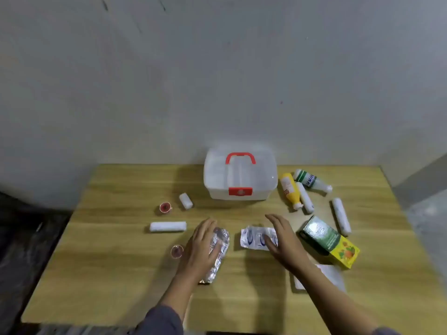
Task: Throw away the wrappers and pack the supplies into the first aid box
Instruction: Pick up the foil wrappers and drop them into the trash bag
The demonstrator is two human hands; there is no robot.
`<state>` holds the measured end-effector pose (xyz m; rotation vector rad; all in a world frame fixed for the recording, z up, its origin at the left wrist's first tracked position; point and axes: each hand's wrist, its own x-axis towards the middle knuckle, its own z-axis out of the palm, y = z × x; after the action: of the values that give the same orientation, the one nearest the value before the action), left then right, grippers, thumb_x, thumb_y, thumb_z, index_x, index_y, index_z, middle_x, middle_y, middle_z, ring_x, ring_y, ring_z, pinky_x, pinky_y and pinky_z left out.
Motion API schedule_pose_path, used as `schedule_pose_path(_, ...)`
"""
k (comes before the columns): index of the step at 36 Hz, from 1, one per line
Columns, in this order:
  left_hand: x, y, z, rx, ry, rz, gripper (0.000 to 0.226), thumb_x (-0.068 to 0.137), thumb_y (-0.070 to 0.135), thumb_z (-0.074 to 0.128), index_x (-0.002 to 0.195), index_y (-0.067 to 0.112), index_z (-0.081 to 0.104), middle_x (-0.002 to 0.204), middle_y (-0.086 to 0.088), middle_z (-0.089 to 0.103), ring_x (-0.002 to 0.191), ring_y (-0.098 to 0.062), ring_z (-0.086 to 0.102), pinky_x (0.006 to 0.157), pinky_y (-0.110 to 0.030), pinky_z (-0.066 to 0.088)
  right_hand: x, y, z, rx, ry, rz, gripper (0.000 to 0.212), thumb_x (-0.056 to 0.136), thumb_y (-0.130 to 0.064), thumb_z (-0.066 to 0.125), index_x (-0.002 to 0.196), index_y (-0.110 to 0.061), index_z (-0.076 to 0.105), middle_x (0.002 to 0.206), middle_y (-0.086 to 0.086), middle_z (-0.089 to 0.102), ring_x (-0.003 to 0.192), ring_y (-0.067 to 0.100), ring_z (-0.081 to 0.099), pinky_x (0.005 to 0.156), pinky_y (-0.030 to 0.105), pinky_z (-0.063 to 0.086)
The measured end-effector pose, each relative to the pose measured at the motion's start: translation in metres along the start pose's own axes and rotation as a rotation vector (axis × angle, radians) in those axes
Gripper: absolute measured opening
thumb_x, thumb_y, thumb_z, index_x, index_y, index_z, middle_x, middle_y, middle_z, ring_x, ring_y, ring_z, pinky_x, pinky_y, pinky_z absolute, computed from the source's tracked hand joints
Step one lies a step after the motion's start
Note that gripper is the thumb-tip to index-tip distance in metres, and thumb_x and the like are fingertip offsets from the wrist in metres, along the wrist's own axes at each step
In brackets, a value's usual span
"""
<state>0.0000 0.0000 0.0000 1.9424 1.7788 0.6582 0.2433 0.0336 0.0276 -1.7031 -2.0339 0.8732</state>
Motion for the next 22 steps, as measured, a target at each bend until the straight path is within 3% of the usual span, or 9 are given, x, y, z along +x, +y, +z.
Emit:
schedule_pose_path(5, -0.024, -0.009, 0.017, 0.101, -0.165, -0.097, 0.061, 0.087, 0.043, 0.033, 0.143, 0.018, 0.030, 0.150, -0.004, 0.032, 0.137, -0.018, 0.029, 0.111, -0.036, 0.030, 0.008, 0.013, 0.017, -0.198, -0.163, 0.018, 0.065, 0.088, -0.028, 0.058, 0.143, -0.010, 0.030, 0.151, 0.010, 0.031, 0.142, 0.025, 0.024, 0.115, 0.033, 0.022)
schedule_pose_path(8, -0.025, -0.006, 0.019, 0.142, -0.200, -0.140, 0.064, 0.086, 0.044, 0.028, 0.143, 0.013, 0.031, 0.153, -0.007, 0.027, 0.140, -0.026, 0.027, 0.112, -0.039, 0.028, 0.008, 0.015, 0.025, -0.262, -0.158, 0.002, 0.060, 0.088, -0.028, 0.057, 0.142, -0.014, 0.033, 0.150, 0.009, 0.033, 0.139, 0.027, 0.027, 0.115, 0.039, 0.022)
schedule_pose_path(10, -0.022, -0.003, 0.020, 0.127, -0.180, -0.166, 0.061, 0.087, 0.042, 0.032, 0.139, 0.010, 0.037, 0.151, -0.012, 0.031, 0.138, -0.031, 0.030, 0.110, -0.042, 0.031, 0.010, 0.015, 0.026, -0.251, -0.120, 0.017, 0.058, 0.087, -0.028, 0.058, 0.139, -0.016, 0.038, 0.144, 0.009, 0.041, 0.133, 0.029, 0.035, 0.111, 0.039, 0.027)
schedule_pose_path(13, -0.016, 0.005, 0.020, 0.112, -0.187, -0.199, 0.053, 0.092, 0.029, 0.048, 0.141, 0.014, 0.034, 0.154, -0.012, 0.021, 0.141, -0.030, 0.023, 0.111, -0.036, 0.025, 0.014, 0.012, 0.025, -0.258, -0.094, 0.029, 0.057, 0.083, -0.030, 0.063, 0.135, -0.018, 0.044, 0.129, 0.009, 0.052, 0.119, 0.029, 0.045, 0.102, 0.037, 0.035)
schedule_pose_path(17, -0.007, 0.011, 0.023, 0.013, -0.149, -0.284, 0.052, 0.086, 0.020, 0.061, 0.134, 0.016, 0.044, 0.151, -0.011, 0.024, 0.138, -0.028, 0.024, 0.107, -0.032, 0.026, 0.018, 0.010, 0.022, -0.301, -0.100, 0.088, 0.058, 0.081, -0.038, 0.064, 0.133, -0.025, 0.043, 0.120, 0.004, 0.051, 0.114, 0.025, 0.046, 0.095, 0.038, 0.037)
schedule_pose_path(22, 0.000, 0.014, 0.023, -0.203, -0.123, -0.412, 0.052, 0.071, 0.010, 0.076, 0.118, 0.016, 0.057, 0.118, -0.002, 0.041, 0.111, -0.021, 0.045, 0.086, -0.016, 0.029, 0.020, 0.008, 0.016, -0.294, -0.133, 0.112, 0.060, 0.078, -0.042, 0.066, 0.131, -0.030, 0.042, 0.114, 0.003, 0.052, 0.104, 0.027, 0.054, 0.075, 0.034, 0.042)
